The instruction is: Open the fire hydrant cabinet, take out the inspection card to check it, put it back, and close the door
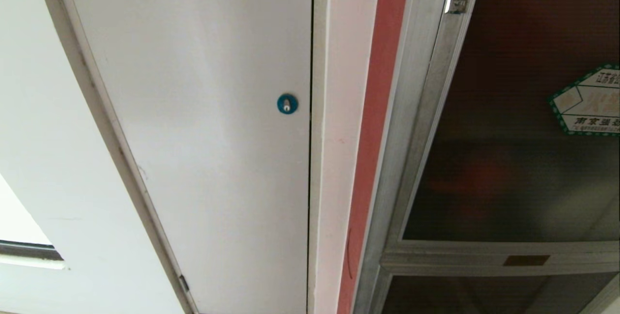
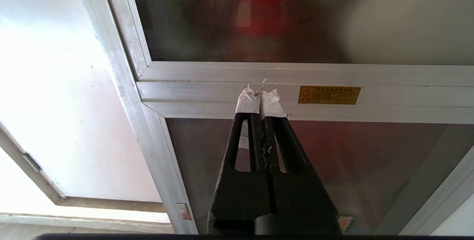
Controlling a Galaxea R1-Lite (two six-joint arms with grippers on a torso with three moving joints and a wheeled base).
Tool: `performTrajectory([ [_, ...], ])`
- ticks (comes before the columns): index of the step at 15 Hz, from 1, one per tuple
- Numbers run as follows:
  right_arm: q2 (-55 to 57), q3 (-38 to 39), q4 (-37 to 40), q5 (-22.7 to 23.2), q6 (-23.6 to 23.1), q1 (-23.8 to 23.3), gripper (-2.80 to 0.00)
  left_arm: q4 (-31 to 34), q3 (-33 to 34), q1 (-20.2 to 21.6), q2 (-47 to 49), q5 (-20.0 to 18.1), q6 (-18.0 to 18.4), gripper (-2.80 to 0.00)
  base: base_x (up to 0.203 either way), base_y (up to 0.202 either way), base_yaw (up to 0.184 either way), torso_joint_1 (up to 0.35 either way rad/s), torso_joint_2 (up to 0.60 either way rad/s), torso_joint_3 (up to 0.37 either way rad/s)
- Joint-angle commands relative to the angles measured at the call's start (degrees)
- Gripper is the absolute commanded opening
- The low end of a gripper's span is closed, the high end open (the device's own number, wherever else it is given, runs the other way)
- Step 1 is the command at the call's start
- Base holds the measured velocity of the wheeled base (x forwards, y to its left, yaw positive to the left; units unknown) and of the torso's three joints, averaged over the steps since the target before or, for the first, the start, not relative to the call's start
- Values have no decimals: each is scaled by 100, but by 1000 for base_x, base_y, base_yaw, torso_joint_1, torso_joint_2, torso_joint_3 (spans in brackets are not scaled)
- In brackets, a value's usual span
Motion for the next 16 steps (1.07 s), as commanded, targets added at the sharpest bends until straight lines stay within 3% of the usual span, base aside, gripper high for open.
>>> performTrajectory([
  [1, 0, 26, -2, -1, -5, 0, -280, 0, 1, 5, -1, -1, 1, -280, 0, 0, 0, 0, 0, 0],
  [6, 0, -54, 13, 46, -173, 0, -280, 0, 1, 5, -1, -1, 1, -280, 0, 0, 0, 0, 0, 0],
  [9, 155, -892, 353, 226, -160, 0, -280, 0, 1, 3, -1, -1, 1, -280, 0, 0, 0, 0, 0, 0],
  [16, 2382, -2874, 754, 1590, -141, 0, -280, 0, 1, 5, -1, -1, 1, -280, 0, 0, 0, 0, 0, 0],
])
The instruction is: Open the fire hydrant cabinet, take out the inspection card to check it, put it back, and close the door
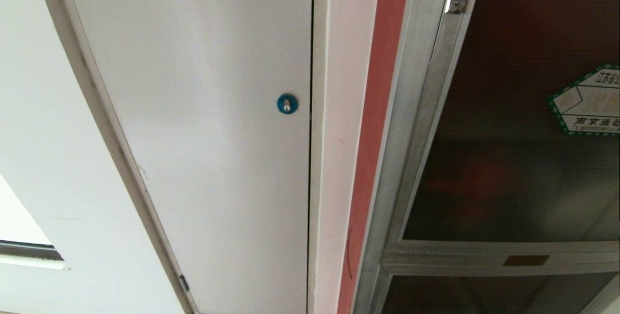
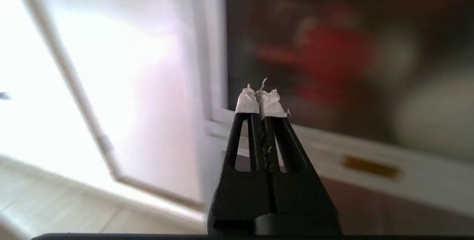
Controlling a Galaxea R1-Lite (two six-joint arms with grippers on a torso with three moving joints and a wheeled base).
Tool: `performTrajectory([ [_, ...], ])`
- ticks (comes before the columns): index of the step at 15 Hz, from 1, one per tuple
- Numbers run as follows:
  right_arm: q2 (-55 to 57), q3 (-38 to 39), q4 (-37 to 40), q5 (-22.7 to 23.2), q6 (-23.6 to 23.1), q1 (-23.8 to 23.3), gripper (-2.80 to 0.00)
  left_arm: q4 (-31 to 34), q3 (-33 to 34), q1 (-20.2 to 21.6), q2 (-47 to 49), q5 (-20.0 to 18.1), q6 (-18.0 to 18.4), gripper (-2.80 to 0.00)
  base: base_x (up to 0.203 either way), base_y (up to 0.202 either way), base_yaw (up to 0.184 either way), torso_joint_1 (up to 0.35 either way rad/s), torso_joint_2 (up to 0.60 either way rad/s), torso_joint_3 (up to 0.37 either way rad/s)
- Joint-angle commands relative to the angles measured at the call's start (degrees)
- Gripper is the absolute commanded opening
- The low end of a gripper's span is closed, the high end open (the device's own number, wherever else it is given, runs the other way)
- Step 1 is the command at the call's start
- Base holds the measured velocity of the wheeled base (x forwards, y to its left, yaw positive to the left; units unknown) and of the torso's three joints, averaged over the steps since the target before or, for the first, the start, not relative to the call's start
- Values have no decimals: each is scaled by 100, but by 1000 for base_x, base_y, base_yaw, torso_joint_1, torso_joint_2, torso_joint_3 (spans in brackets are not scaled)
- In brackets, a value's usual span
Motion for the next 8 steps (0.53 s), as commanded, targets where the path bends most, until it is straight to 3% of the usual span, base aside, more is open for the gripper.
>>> performTrajectory([
  [1, 945, -466, 3, 354, -3, 0, -280, 0, 1, 2, -1, -1, 1, -280, 0, 0, 0, 0, 0, 0],
  [6, 2701, -1875, 23, 1803, 12, 7, -280, 0, 1, 3, -1, -1, 1, -280, 0, 0, 0, 0, 0, 0],
  [8, 3301, -2605, 94, 2232, 259, 48, -280, 0, 1, -6, -1, -1, 1, -280, 0, 0, 0, 0, 0, 0],
])
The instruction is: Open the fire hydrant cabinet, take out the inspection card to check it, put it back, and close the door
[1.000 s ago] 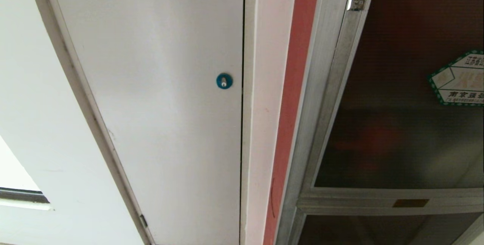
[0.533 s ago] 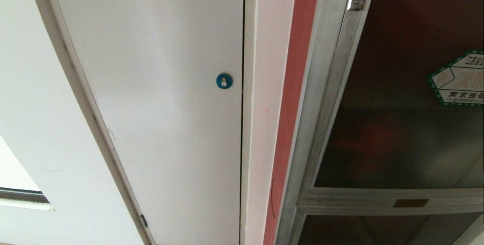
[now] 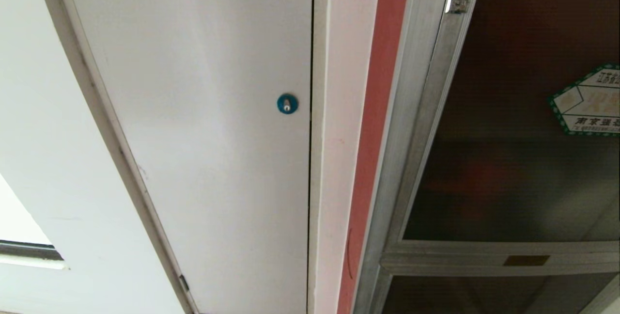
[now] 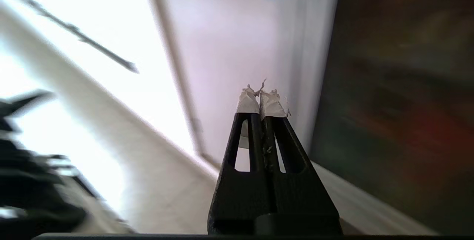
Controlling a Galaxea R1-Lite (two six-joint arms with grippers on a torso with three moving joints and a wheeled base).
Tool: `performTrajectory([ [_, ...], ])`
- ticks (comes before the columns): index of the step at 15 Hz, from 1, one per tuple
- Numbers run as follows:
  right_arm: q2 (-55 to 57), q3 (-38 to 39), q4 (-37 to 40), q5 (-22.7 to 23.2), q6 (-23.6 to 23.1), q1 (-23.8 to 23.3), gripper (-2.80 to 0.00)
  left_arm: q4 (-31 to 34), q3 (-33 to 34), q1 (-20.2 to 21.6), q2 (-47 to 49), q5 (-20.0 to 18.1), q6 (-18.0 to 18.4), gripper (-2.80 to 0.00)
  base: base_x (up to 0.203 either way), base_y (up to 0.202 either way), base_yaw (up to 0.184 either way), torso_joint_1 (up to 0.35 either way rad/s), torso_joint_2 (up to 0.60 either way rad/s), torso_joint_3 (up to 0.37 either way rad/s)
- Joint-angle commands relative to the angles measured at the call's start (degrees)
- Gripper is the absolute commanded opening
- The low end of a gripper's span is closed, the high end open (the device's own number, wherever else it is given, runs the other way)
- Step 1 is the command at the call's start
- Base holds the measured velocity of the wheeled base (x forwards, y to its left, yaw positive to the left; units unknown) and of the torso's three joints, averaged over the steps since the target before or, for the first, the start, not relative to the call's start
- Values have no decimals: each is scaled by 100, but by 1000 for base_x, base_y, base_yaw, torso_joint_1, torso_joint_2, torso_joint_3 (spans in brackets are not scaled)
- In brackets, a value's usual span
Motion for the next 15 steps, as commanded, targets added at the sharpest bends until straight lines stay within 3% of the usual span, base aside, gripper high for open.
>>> performTrajectory([
  [1, 794, -609, 62, 167, 174, 68, -280, 0, 1, 3, -1, -1, 1, -280, 0, 0, 0, 0, 0, 0],
  [8, 2308, -3047, 893, 264, 690, 980, -280, 0, 1, 3, -1, -1, 1, -280, 0, 0, 0, 0, 0, 0],
  [15, 3419, -4439, 974, -48, 948, 1060, -280, 0, 1, -1, -1, -1, 1, -280, 0, 0, 0, 0, 0, 0],
])
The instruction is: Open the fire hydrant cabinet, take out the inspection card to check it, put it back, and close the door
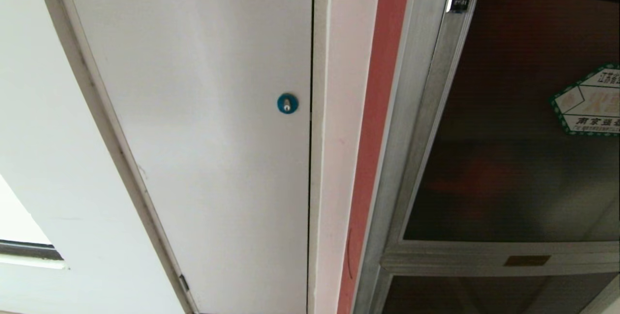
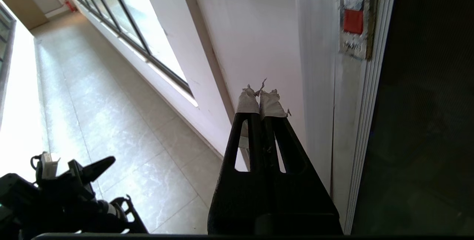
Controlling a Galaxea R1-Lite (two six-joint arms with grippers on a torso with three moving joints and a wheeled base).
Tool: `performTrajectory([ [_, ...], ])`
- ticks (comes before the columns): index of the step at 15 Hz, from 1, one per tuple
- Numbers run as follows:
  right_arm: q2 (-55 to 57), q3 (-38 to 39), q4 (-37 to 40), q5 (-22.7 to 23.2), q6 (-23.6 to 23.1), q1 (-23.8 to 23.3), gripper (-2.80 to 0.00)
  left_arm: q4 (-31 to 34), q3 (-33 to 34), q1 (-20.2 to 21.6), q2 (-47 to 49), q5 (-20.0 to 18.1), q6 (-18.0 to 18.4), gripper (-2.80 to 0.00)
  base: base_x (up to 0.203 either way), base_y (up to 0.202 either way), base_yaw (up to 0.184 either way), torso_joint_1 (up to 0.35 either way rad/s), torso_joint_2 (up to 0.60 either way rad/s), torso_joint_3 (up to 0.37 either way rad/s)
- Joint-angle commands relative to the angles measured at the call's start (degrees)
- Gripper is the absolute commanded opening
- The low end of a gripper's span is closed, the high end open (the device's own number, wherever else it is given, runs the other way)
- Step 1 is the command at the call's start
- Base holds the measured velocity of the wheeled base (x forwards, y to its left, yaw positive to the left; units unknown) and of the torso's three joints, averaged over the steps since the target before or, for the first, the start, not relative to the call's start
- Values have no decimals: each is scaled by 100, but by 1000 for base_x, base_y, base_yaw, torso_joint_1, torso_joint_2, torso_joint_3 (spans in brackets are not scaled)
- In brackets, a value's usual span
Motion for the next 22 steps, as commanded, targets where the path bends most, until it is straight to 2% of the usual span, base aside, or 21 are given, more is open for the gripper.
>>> performTrajectory([
  [1, 292, -204, -6, 30, 15, 6, -280, -1, 1, -3, -1, -1, 1, -280, 0, 0, 0, 0, 0, 0],
  [10, 969, -864, -43, 41, 184, 14, -280, -1, 1, 5, -1, -1, 1, -280, 0, 0, 0, 0, 0, 0],
  [22, 1228, -1165, -48, -3, 228, 5, -280, -1, 1, -2, -1, -1, 1, -280, 0, 0, 0, 0, 0, 0],
])
